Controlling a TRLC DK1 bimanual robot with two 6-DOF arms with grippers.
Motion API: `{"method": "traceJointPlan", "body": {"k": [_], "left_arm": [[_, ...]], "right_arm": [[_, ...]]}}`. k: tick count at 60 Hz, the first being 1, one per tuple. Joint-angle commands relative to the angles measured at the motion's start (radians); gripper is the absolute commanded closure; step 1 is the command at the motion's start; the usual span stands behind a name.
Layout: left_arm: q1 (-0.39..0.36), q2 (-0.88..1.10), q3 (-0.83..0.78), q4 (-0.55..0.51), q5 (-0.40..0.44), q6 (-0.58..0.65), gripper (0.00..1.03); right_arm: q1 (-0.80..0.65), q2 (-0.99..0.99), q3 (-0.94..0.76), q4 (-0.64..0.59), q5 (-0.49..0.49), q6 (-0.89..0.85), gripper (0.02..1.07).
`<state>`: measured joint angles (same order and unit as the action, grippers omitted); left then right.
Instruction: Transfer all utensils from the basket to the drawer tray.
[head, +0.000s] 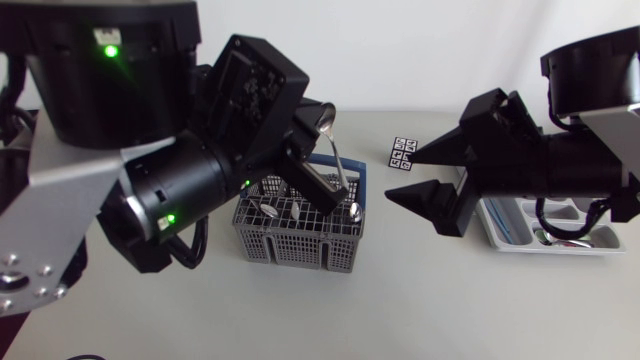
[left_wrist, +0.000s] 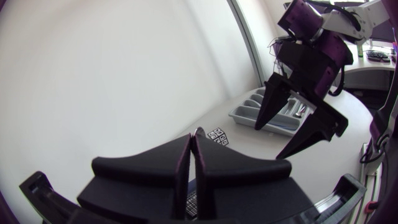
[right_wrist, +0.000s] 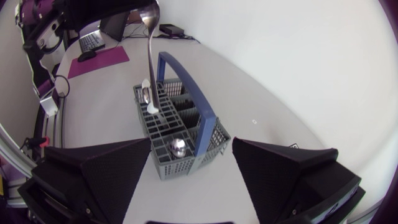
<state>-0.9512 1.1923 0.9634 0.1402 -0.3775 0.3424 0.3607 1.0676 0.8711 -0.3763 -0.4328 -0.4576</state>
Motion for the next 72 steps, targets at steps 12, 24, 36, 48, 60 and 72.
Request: {"method": "traceJointPlan", "body": {"k": [12, 24, 36, 48, 60, 72], "left_arm": [[0.02, 0.082, 0.135, -0.105, 0.075, -0.143, 0.99], [0.057, 0.104, 0.155, -0.137, 0.126, -0.184, 0.99], [0.092, 0.121, 0.175, -0.16, 0.177, -0.22, 0.99], [0.103, 0.132, 0.173, -0.165, 0.219, -0.238, 0.99], [0.137, 0.133, 0.172, -0.175, 0.282, -0.256, 0.93], [0.138, 0.136, 0.189, -0.192, 0.308, -0.255, 0.81]], "right_arm": [[0.165, 0.084, 0.089, 0.097, 0.141, 0.191, 0.3], [0.178, 0.12, 0.115, 0.142, 0.143, 0.224, 0.56], [0.198, 0.147, 0.117, 0.159, 0.154, 0.227, 0.84], [0.205, 0.153, 0.098, 0.188, 0.146, 0.227, 0.97], [0.202, 0.163, 0.086, 0.192, 0.112, 0.223, 1.01], [0.215, 0.166, 0.06, 0.171, 0.092, 0.206, 1.01]]}}
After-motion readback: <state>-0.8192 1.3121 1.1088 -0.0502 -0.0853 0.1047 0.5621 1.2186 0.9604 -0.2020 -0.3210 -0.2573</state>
